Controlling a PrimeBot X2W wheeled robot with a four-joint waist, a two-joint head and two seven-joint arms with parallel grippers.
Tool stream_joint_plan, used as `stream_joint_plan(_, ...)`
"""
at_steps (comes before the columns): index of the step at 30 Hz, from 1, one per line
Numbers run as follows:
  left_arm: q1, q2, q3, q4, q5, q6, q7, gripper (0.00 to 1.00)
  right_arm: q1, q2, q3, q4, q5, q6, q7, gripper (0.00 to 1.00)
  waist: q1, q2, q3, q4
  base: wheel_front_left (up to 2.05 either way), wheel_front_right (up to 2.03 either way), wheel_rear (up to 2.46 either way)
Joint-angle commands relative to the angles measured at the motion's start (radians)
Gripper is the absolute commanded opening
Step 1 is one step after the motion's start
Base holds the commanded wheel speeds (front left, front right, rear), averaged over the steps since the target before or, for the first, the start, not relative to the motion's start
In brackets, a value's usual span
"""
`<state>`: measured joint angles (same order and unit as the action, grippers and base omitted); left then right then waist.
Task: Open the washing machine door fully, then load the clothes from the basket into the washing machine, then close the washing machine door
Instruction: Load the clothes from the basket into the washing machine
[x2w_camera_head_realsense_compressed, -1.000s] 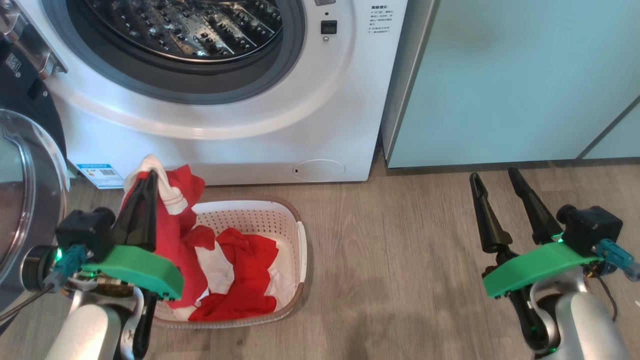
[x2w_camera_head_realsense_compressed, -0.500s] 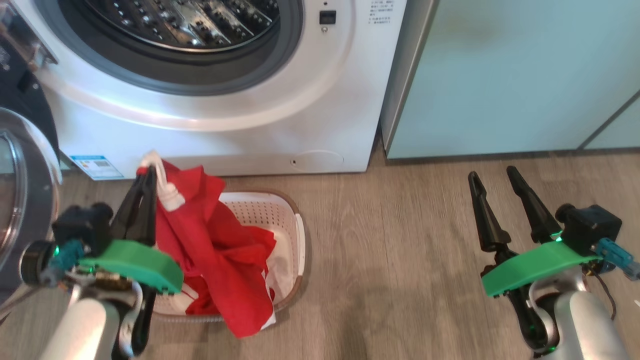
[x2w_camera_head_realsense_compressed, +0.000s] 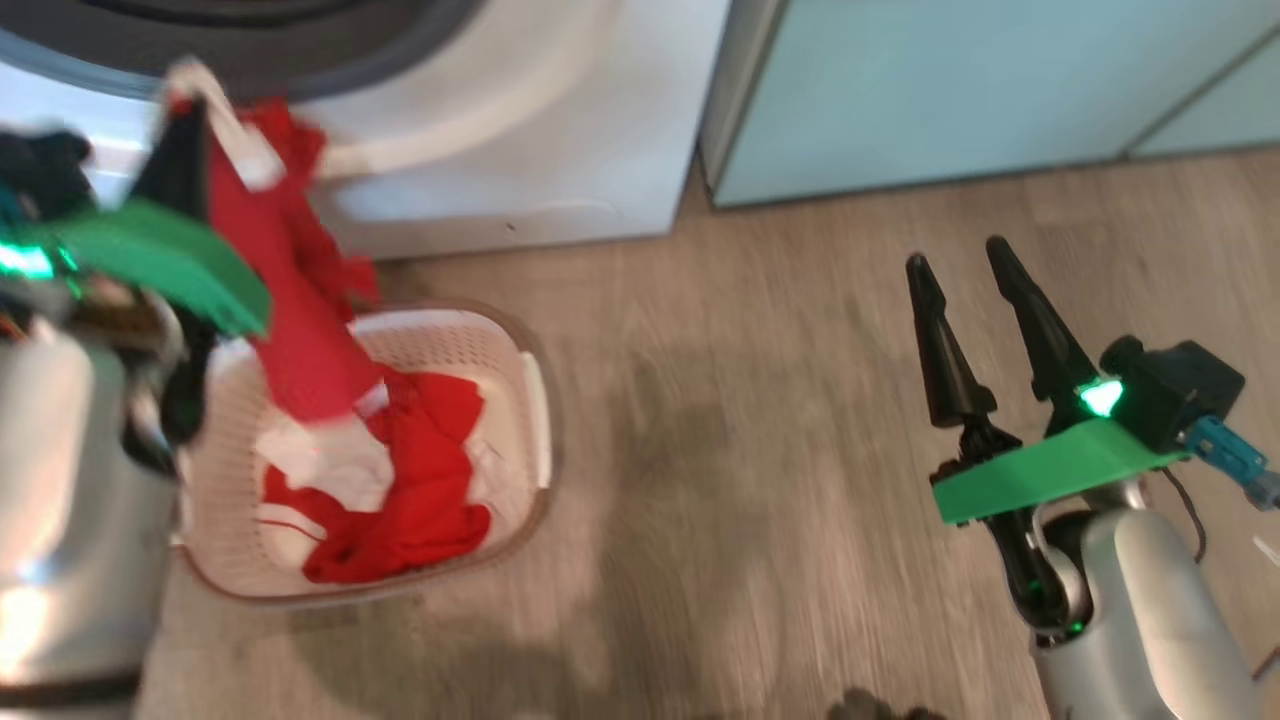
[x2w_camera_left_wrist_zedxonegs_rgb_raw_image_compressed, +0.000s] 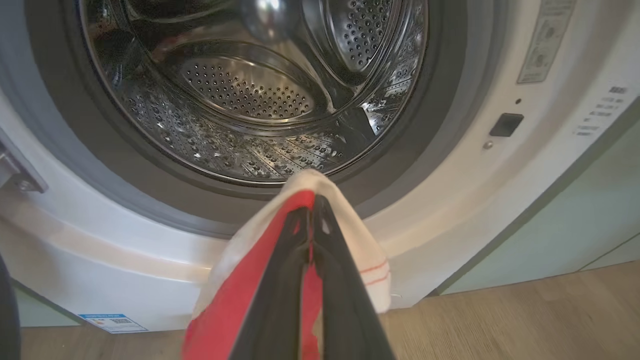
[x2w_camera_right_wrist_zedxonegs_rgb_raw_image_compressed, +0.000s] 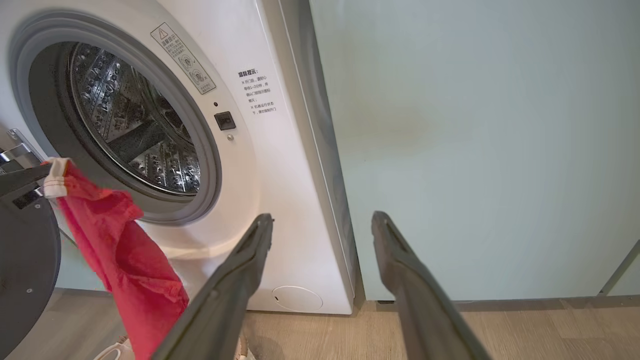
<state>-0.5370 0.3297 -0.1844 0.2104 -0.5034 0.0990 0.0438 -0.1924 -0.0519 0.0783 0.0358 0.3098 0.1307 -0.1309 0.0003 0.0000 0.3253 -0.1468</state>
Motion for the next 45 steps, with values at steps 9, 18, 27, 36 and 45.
stream_joint_plan(9,-0.353,0.129,0.064,0.216,-0.008,-0.050,0.080,0.00,-0.097,0.002,0.085,0.026,0.062,0.000,-0.082,1.00,-0.0003,0.0000,0.184,-0.156,0.00,0.00,0.00)
stream_joint_plan(18,-0.577,0.217,0.074,0.369,-0.014,-0.073,0.193,0.00,-0.163,0.002,0.147,0.068,0.123,0.000,-0.124,1.00,-0.0003,0.0000,0.307,-0.237,0.00,0.00,0.00)
stream_joint_plan(27,-0.775,0.308,0.078,0.423,-0.003,-0.071,0.299,0.00,-0.216,0.002,0.184,0.062,0.175,0.000,-0.130,1.00,-0.0003,0.0000,0.406,-0.299,0.00,0.00,0.00)
stream_joint_plan(36,-0.954,0.348,0.090,0.421,0.040,-0.033,0.197,0.00,-0.242,0.002,0.219,0.040,0.220,0.000,-0.131,1.00,-0.0003,0.0000,0.482,-0.364,0.00,0.00,0.00)
stream_joint_plan(45,-1.062,0.362,0.066,0.482,0.119,-0.029,-0.065,0.00,-0.239,0.002,0.222,0.022,0.239,0.000,-0.131,1.00,-0.0003,0.0000,0.507,-0.382,0.00,0.00,0.00)
